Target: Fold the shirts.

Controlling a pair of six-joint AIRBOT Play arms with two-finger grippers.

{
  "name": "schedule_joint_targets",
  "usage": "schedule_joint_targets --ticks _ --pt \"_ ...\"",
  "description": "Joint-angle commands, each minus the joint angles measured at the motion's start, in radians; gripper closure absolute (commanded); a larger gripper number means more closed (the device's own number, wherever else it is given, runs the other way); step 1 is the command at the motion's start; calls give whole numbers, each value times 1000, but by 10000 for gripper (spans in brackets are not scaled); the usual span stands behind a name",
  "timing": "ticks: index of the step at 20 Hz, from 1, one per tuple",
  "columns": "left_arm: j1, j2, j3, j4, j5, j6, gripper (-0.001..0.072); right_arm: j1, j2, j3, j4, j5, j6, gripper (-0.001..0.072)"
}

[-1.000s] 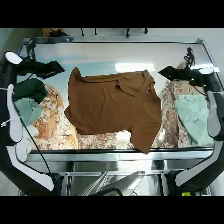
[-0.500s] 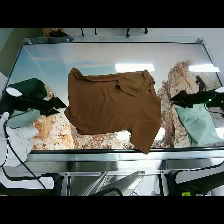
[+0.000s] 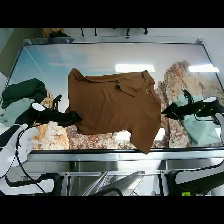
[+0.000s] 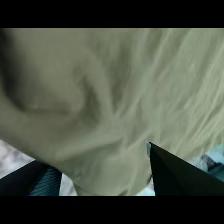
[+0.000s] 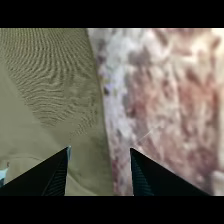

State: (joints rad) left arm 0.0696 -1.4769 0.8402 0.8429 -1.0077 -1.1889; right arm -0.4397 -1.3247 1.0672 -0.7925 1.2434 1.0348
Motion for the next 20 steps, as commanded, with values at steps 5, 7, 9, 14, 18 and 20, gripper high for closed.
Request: schedule_joint_targets --ticks 5,7,9,14,18,20 --pt "-28 0 -11 -34 82 14 694 146 -59 -10 -6 -28 -8 426" --pt "-28 15 -11 -35 69 21 692 185 -34 -6 36 -6 -18 635" --pt "-28 74 23 -32 38 30 694 198 29 23 112 29 -43 698" --pt "0 367 386 -26 -140 -5 695 140 291 357 298 32 -71 699" --pt "59 545 839 -25 -186 -27 695 74 447 733 359 -62 -97 700" --pt "113 589 1048 -24 -185 -32 695 48 499 869 359 -124 -97 700"
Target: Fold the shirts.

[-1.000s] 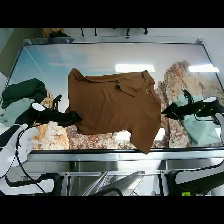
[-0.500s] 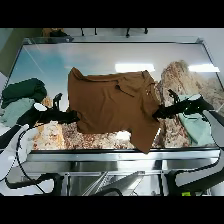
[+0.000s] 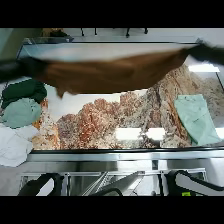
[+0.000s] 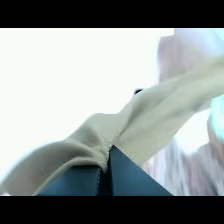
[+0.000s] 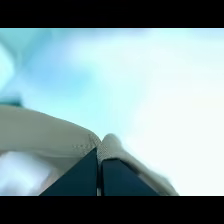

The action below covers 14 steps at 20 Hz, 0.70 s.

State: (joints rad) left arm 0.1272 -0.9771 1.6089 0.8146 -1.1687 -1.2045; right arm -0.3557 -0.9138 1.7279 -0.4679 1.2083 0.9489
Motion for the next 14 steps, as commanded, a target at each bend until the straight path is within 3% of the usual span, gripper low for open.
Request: schedule_joint_targets --ticks 1,4,7,11,14 --pt "92 103 365 5 -27 -17 695 -46 106 257 26 -119 -11 699" --pt "228 132 505 1 -46 -20 695 -50 149 327 -20 -179 -12 700" --pt "261 172 399 -6 -53 -19 694 -50 150 326 -22 -174 -26 700" --pt "145 124 179 -5 -115 15 694 -45 32 306 23 -31 -18 700" --pt "-2 -31 53 7 -125 65 694 50 -119 183 38 48 -38 699"
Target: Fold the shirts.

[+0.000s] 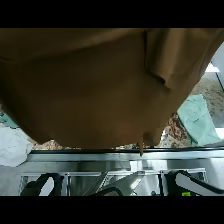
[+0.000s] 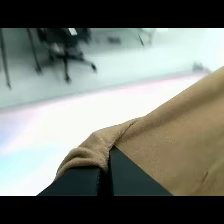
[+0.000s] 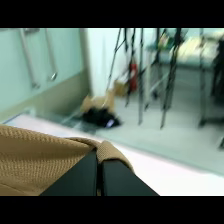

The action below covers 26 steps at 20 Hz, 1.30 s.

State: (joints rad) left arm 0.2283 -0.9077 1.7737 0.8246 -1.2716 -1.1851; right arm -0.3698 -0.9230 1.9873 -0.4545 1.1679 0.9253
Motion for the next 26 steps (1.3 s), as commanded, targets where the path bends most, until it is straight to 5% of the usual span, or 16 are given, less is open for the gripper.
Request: schedule_joint_targets --ticks 1,5,10,11,12,13,14,15,21,26 --pt "-137 -171 -152 2 -5 60 694 106 -163 -121 -33 74 -14 699" --pt "-166 -503 -249 74 110 97 694 212 -444 -233 -261 -84 -13 699" --pt "-139 -1015 18 64 125 97 693 237 -755 -231 -242 -396 -14 698" --pt "-137 -1096 116 64 86 69 690 238 -776 -231 -224 -431 -14 652" --pt "-135 -1150 203 66 50 36 687 238 -780 -231 -215 -447 -13 456" --pt "-125 -1186 287 65 12 18 528 235 -771 -230 -216 -454 -14 328" --pt "-121 -1197 343 66 -10 5 165 228 -754 -230 -219 -452 -14 321" --pt "-106 -1186 361 65 -12 -10 47 217 -730 -230 -224 -437 -13 321" --pt "55 -915 92 126 -102 -45 47 40 -571 -233 -269 -42 64 320" --pt "176 -715 -341 182 -189 -30 47 -84 -536 -381 -268 220 122 321"
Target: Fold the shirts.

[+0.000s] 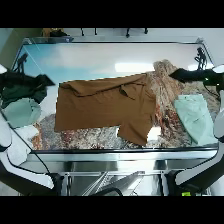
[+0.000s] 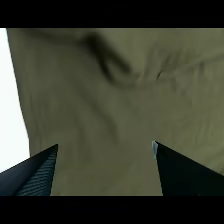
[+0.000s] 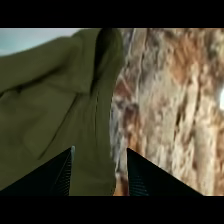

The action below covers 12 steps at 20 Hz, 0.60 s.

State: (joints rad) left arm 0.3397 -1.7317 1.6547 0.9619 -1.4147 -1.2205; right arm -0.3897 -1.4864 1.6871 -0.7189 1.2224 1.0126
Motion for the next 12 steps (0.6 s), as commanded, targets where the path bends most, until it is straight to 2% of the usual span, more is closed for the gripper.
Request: schedule_joint_targets --ticks 1,6,12 --pt "84 144 -309 72 -21 12 47 -80 42 -146 -3 169 31 321" --pt "155 215 -592 89 116 58 47 -130 106 -418 16 128 4 321" --pt "146 156 -676 62 159 112 48 -131 118 -480 68 130 -22 321"
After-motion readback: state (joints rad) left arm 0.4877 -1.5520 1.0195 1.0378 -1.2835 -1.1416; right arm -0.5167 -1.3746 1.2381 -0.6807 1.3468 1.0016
